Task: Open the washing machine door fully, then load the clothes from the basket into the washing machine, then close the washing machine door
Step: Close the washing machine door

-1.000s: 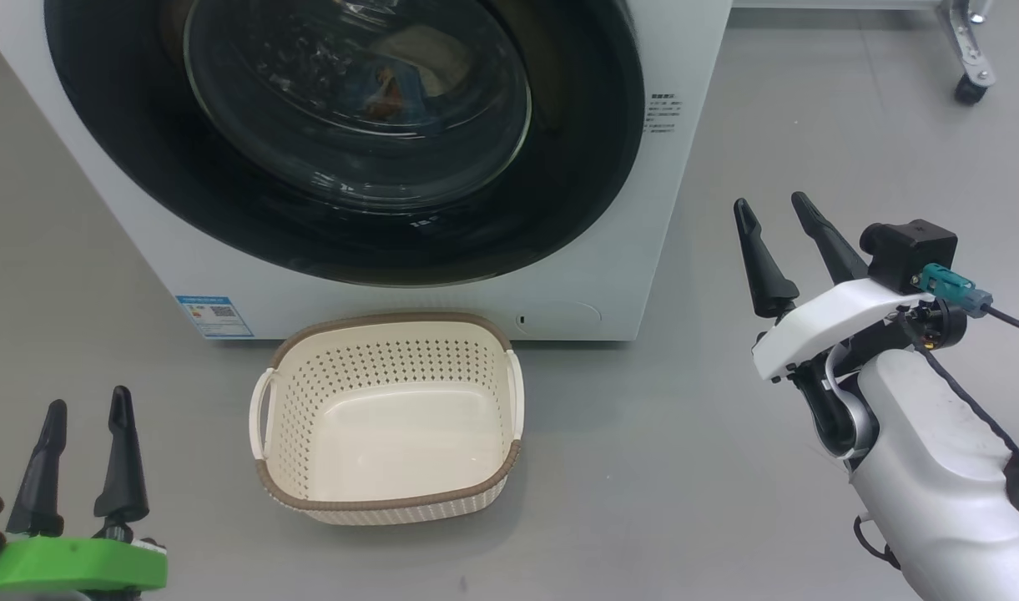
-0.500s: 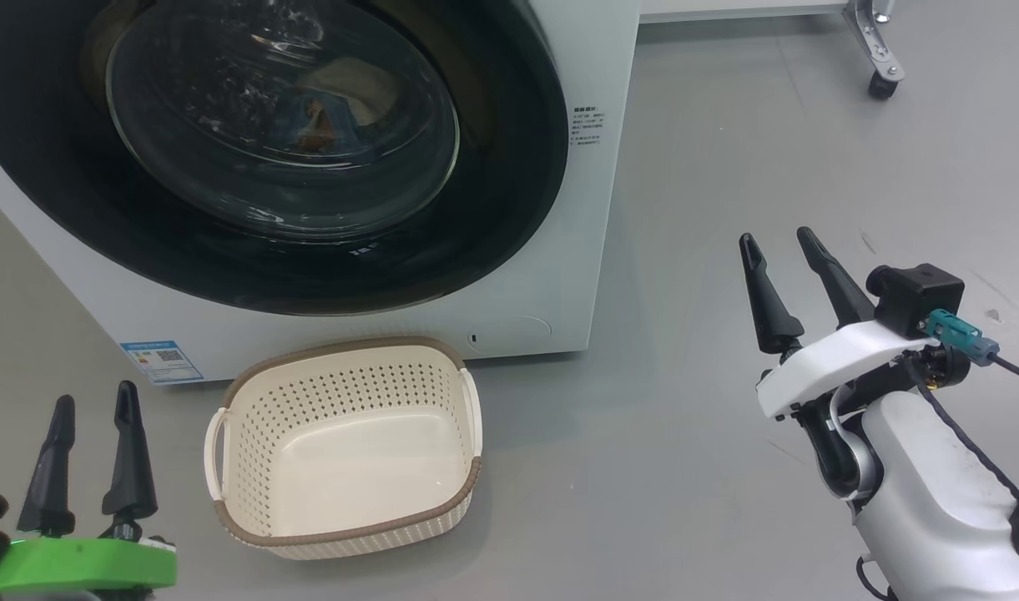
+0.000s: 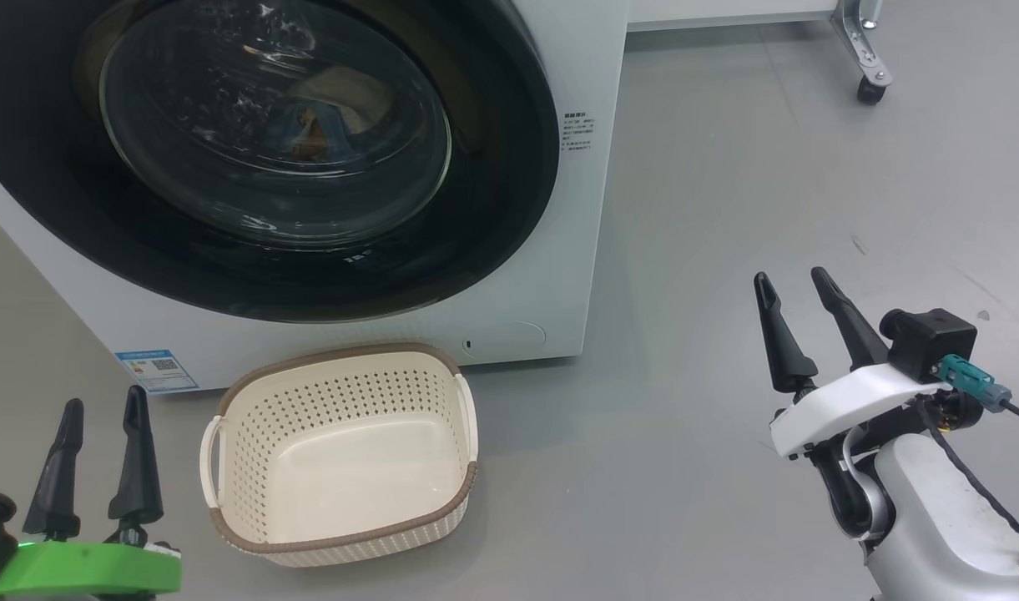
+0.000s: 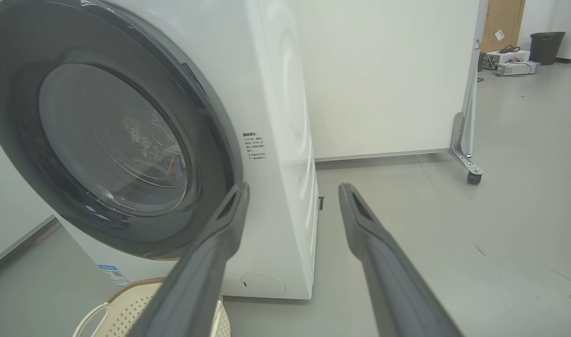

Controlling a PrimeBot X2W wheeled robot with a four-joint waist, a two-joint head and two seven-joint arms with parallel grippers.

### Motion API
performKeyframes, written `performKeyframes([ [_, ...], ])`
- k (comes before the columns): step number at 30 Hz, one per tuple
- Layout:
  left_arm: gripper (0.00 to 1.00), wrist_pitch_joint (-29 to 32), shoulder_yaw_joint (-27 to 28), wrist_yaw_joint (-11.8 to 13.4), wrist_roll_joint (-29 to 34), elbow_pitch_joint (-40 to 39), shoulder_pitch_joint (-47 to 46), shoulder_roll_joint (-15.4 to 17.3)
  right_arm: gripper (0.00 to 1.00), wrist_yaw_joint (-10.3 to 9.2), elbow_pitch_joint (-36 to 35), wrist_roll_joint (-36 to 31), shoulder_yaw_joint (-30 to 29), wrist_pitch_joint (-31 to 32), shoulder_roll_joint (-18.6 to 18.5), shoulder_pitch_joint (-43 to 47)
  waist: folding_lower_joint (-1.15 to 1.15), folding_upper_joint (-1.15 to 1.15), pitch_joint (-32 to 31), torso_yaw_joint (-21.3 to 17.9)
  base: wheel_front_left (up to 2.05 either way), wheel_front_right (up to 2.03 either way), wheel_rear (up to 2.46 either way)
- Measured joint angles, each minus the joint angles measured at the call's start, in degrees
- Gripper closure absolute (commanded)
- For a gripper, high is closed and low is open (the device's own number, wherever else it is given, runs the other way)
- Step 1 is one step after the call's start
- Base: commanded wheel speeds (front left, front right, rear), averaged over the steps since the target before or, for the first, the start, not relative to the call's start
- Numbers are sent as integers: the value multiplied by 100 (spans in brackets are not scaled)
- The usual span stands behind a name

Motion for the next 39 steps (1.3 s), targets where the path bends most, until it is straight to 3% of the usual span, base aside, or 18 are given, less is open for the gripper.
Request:
performKeyframes([
  [39, 0, 0, -8, 0, 14, -69, 58, 69, 0, 91, -260, -304, -302, 0, 161, 378, 0, 0, 54, 50, 0, 0, 0],
])
